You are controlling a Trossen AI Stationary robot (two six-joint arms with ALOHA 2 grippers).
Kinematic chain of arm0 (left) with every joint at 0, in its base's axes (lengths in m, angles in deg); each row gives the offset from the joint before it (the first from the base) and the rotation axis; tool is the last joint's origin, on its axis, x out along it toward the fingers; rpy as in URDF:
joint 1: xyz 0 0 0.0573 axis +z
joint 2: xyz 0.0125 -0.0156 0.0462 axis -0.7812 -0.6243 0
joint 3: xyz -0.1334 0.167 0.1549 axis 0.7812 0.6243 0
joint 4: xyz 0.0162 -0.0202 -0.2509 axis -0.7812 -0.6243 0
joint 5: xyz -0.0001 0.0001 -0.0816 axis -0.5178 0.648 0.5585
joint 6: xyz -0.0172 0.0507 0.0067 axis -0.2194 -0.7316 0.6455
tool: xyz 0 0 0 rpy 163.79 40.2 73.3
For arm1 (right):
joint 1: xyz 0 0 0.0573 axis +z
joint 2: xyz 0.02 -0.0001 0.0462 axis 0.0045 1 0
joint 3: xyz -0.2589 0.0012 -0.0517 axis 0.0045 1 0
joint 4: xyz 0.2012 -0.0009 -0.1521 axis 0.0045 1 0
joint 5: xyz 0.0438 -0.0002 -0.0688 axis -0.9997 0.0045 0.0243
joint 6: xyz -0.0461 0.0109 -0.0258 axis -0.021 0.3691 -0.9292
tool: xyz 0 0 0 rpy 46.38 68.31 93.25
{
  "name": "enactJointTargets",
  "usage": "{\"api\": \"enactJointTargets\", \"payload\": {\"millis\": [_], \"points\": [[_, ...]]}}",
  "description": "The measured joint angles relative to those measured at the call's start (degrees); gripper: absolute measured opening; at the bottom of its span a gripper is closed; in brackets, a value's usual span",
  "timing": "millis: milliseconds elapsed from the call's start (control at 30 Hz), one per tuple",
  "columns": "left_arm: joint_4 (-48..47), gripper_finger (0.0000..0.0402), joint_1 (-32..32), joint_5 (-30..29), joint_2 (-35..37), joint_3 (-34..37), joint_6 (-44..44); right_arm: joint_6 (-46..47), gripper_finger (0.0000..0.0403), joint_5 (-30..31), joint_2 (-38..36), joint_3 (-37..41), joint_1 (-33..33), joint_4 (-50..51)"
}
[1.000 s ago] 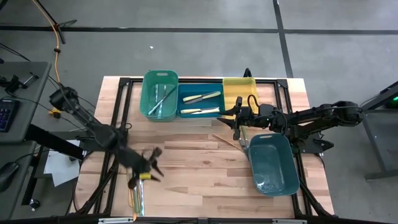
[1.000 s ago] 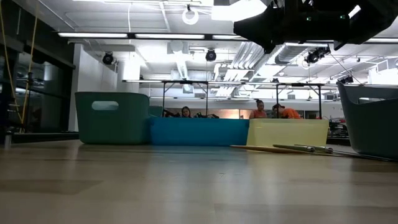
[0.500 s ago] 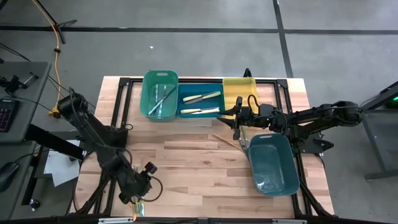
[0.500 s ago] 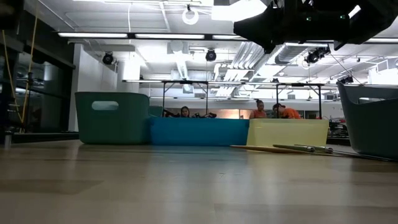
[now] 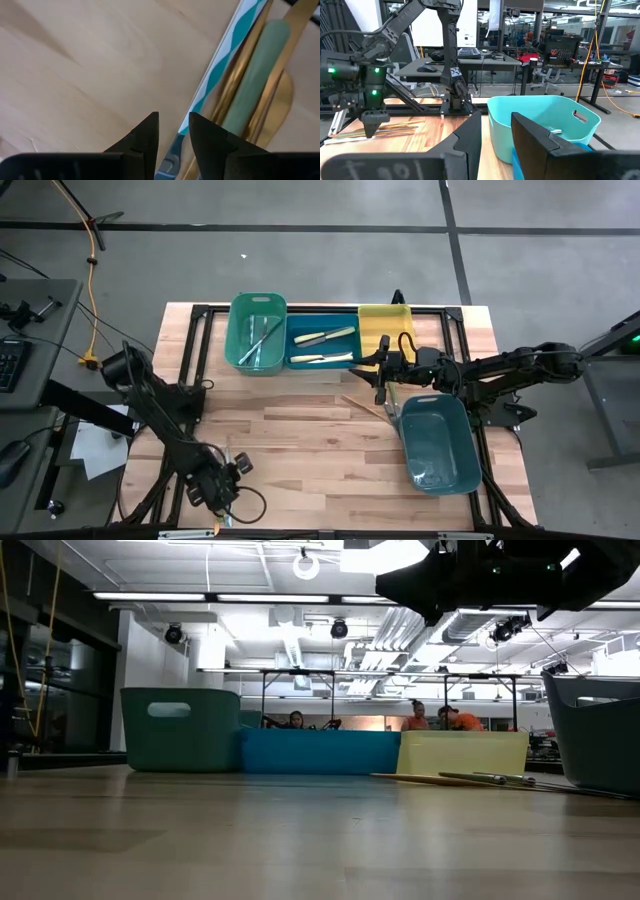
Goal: Sort silverware by color (type)
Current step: Put the blue knife into the green bin
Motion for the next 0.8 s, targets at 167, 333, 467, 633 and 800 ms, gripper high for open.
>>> {"api": "enactJointTargets", "payload": {"millis": [167,333,467,633,800], "points": [[0.0,0.0102,0.0,1.5,-1.3,0.0,-1.2,0.0,0.0103,0.0,0.0,0.0,0.0,0.0],[-0.6,0.0102,0.0,5.8,-3.0,0.0,-5.2,0.0,0.0103,-0.3,0.0,0.0,0.0,0.0],[-0.6,0.0101,0.4,5.7,-3.2,0.0,-8.3,0.0,0.0103,-0.3,0.0,0.0,0.0,0.0],[-0.5,0.0101,1.7,4.3,-3.2,0.0,-8.5,0.0,0.0103,-0.3,0.0,0.0,0.0,0.0],[-0.5,0.0076,3.6,3.2,-3.2,0.0,-8.4,0.0,0.0103,-0.2,0.0,0.0,0.0,0.0]]}}
